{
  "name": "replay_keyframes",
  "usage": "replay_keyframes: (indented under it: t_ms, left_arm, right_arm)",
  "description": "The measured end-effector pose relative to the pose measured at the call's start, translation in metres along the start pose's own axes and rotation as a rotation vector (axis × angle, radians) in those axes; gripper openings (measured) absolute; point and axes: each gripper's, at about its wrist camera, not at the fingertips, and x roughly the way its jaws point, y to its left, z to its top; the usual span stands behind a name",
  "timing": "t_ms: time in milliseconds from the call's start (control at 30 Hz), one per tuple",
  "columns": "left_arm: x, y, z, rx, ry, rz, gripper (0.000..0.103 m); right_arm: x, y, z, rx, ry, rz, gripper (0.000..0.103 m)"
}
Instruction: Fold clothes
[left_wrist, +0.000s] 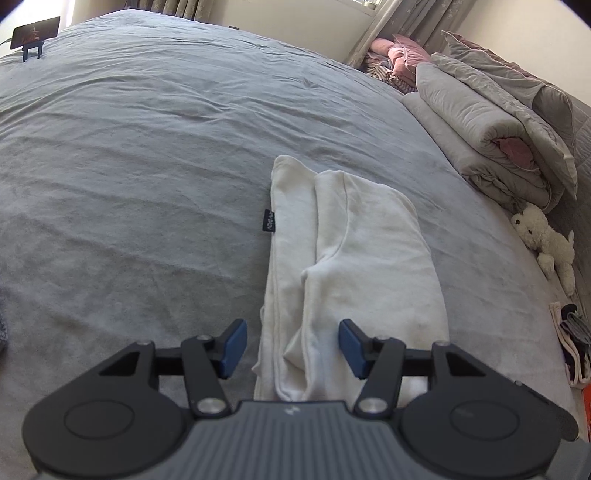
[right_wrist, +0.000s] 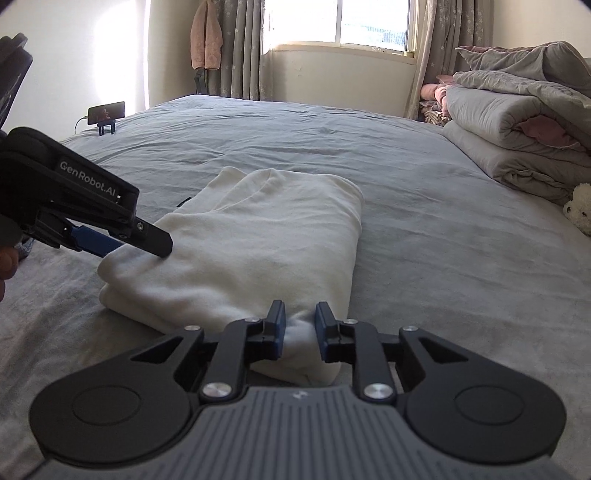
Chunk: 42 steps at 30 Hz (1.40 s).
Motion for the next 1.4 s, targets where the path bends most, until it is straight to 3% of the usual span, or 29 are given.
replay_keyframes:
  t_ms: [233,367,467,600,767,1033,1400]
  left_arm:
    - [0.006,0.005,-0.005,-0.031,0.013,-0.002,0.047]
    - [0.007,0.002,-0.007,-0.029,0.007,0.011,0.046]
    - [0.007,0.003,-0.007,-0.034,0.007,0.010,0.046]
    - [0.007,0.002,-0.007,-0.038,0.009,0.012,0.046]
    - [0.007,0.002,-0.006,-0.039,0.016,0.011,0.046]
    - [0.006,0.001,-0.006,-0.036,0.012,0.017,0.046]
    - [0.006,0.000,-0.006,-0.024,0.012,0.017,0.046]
  right_arm:
    - [0.001,-0.003,0.002,0.012,-0.002,0.009,0.023]
    - [-0.003,-0.023,0.007,0.129,0.019,0.056,0.034]
    - [-0.006,-0.023,0.015,0.142,0.020,0.062,0.035]
    - [-0.010,-0.013,0.022,0.114,0.004,0.063,0.034]
    - [0.004,-0.002,0.002,0.036,0.015,0.023,0.041]
    - [0.011,-0.032,0.036,0.160,0.093,0.106,0.042]
    - [0.091,-0.051,0.080,0.145,0.205,0.123,0.044]
